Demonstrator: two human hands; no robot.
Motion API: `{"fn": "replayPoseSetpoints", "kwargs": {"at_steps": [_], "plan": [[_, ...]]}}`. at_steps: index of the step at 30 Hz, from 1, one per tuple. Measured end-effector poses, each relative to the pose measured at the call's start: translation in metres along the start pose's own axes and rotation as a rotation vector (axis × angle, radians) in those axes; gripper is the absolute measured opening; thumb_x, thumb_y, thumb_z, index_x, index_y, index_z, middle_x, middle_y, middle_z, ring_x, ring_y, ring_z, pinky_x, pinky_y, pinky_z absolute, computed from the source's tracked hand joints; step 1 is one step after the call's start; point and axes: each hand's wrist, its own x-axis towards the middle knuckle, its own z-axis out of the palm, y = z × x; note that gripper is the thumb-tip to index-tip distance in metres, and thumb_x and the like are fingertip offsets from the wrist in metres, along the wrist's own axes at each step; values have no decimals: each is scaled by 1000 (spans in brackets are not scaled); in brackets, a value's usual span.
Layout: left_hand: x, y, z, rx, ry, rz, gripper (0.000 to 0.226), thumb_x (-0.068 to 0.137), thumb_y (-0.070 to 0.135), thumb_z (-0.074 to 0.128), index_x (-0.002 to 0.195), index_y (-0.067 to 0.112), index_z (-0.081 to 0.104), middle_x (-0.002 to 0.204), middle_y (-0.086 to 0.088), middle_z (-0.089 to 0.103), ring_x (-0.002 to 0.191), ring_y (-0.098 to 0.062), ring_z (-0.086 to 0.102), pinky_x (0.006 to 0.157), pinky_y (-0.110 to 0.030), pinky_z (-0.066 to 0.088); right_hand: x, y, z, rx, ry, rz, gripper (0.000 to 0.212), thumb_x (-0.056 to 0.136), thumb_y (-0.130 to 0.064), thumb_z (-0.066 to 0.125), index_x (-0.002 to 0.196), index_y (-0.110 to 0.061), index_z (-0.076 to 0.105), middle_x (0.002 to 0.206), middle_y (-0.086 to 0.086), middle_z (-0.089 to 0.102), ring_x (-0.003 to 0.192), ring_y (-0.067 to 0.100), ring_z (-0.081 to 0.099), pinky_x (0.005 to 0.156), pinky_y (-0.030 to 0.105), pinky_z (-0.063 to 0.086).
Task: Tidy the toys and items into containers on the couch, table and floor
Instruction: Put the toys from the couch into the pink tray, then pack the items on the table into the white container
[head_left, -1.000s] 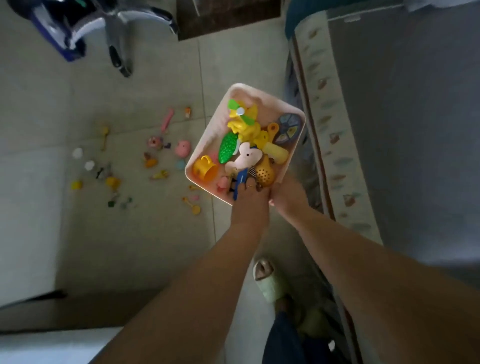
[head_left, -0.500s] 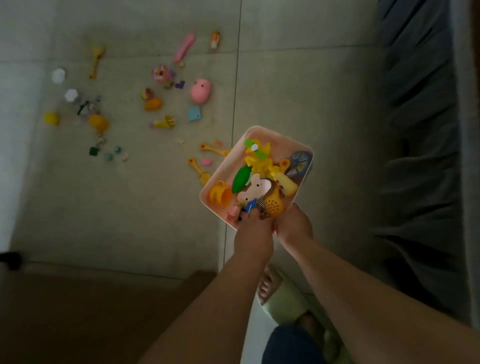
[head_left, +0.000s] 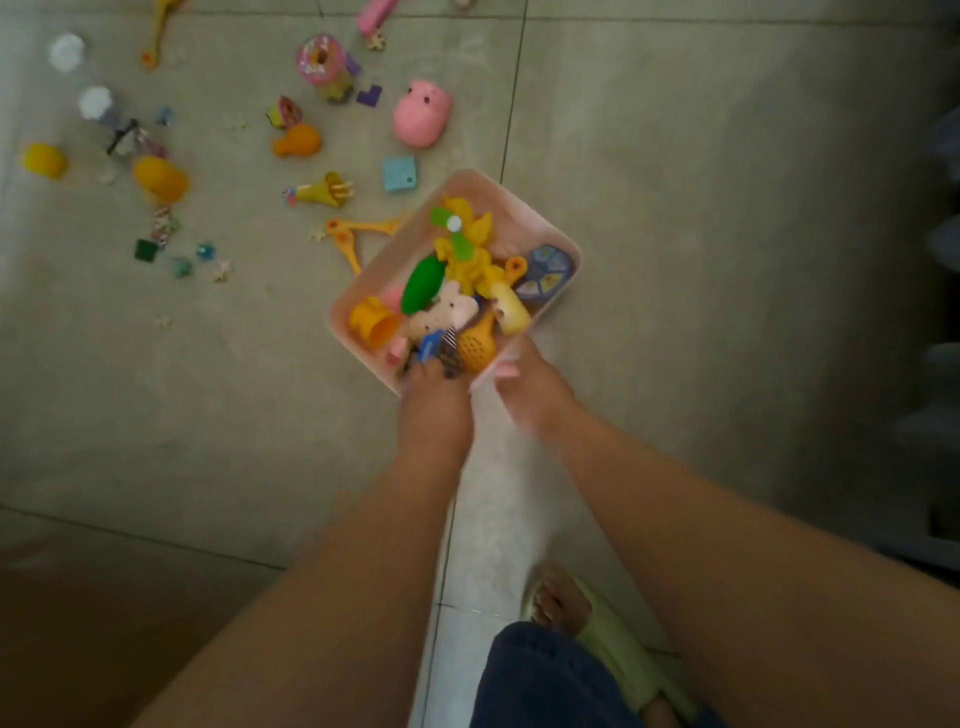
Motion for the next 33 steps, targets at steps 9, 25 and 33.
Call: {"fn": "replayPoseSetpoints", "kwargs": {"at_steps": [9,25,33], "plan": [[-15,2,-74,96,30,-169,53,89,16,55,139,22,40,142,-12,35,136,-31,26,92,-45,45,-46,-56,-9,-171,-140,-189,75,92,-25,54,154,-22,12,156,4,30,138,24,37,109,33,37],[-264,9,-251,356,-91,-266,102,80,73,47,151,31,-13,158,-13,-20,144,-35,-22,108,-68,-9,-283,-180,-44,-898,-39,-468,109,73,-52,73,151,-41,-3,162,2,-11,148,32,-10,115,62,-2],[-434,-73,-299,178,-12,-567,117,66,87,45,149,34,-19,153,-11,-32,140,-36,-29,105,-72,-7,-414,-252,39,-1113,-94,-753,107,76,-63,64,149,-43,-11,161,8,-15,147,37,-13,113,64,-3]]}}
